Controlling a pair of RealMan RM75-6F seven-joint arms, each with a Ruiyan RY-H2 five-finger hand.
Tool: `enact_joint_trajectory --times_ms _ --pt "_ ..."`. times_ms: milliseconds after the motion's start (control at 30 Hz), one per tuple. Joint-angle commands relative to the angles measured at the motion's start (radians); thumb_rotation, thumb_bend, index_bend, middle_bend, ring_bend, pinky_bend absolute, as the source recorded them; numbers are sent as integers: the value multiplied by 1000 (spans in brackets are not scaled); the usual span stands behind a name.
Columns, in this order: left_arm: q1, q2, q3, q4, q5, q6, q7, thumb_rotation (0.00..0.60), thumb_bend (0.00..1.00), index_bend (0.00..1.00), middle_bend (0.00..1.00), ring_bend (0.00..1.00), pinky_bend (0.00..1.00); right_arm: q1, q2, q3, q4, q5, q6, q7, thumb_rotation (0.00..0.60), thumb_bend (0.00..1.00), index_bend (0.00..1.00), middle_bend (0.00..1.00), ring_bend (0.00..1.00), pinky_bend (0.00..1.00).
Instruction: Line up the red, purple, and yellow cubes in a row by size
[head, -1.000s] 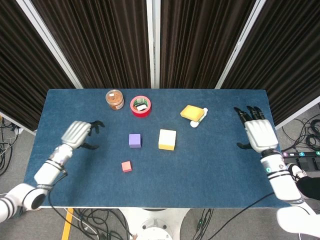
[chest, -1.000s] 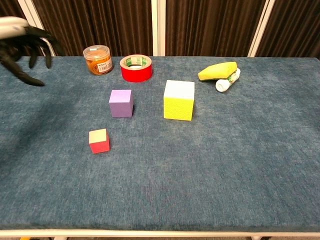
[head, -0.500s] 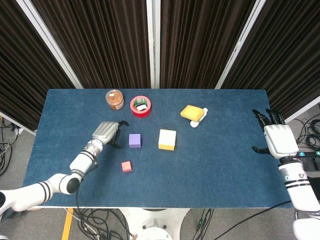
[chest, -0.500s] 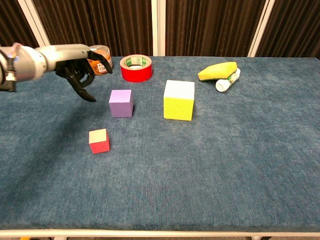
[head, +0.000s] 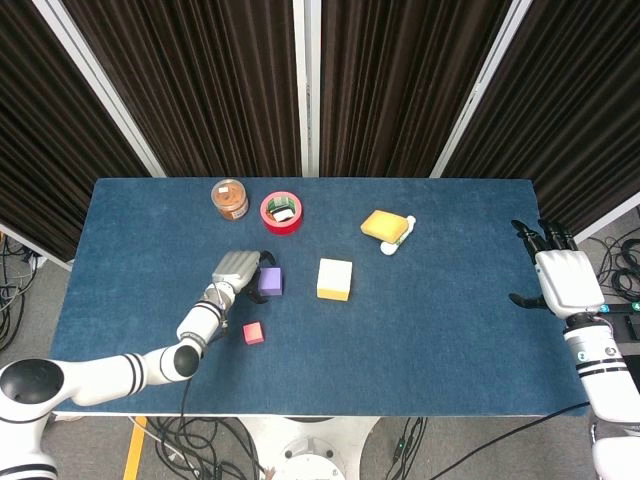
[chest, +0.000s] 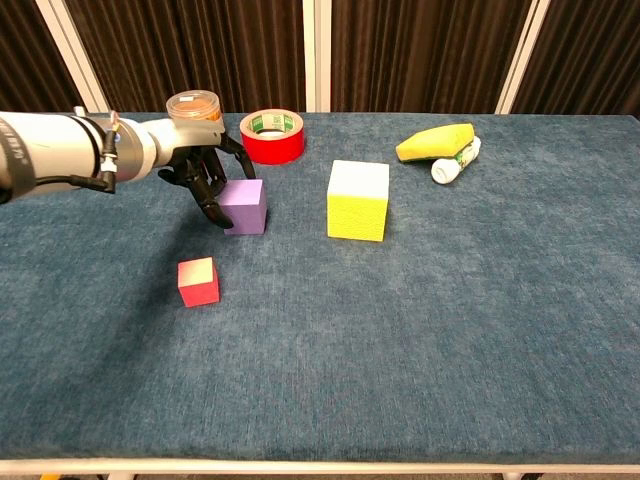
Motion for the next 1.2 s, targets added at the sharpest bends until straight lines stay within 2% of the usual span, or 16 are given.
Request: enact_joint_trajectory --times_ms 33,233,400,567,900,1200 --pt "-23 -29 12 10 -54 42 34 600 105 410 894 929 1000 -7 -2 4 7 -3 -7 7 600 0 0 188 0 0" --pt "-35 -71 22 44 -67 101 73 600 169 511 907 941 1000 -22 -6 15 21 -16 -20 27 600 0 0 188 0 0" --pt "-32 -85 0 51 -44 125 65 600 217 574 914 947 1000 -33 -5 25 29 -23 -26 36 600 0 0 188 0 0" --pt "-47 -78 -16 45 -24 119 81 600 222 576 914 947 1000 -39 -5 34 32 -33 -33 42 600 0 0 188 0 0" --pt "-117 -114 -52 108 -65 77 136 600 224 576 914 947 1000 -53 6 50 32 -41 -42 48 600 0 0 188 0 0" --pt "-174 -157 -74 133 -153 58 189 600 224 575 914 947 1000 -65 11 60 40 -45 -50 55 600 0 0 188 0 0"
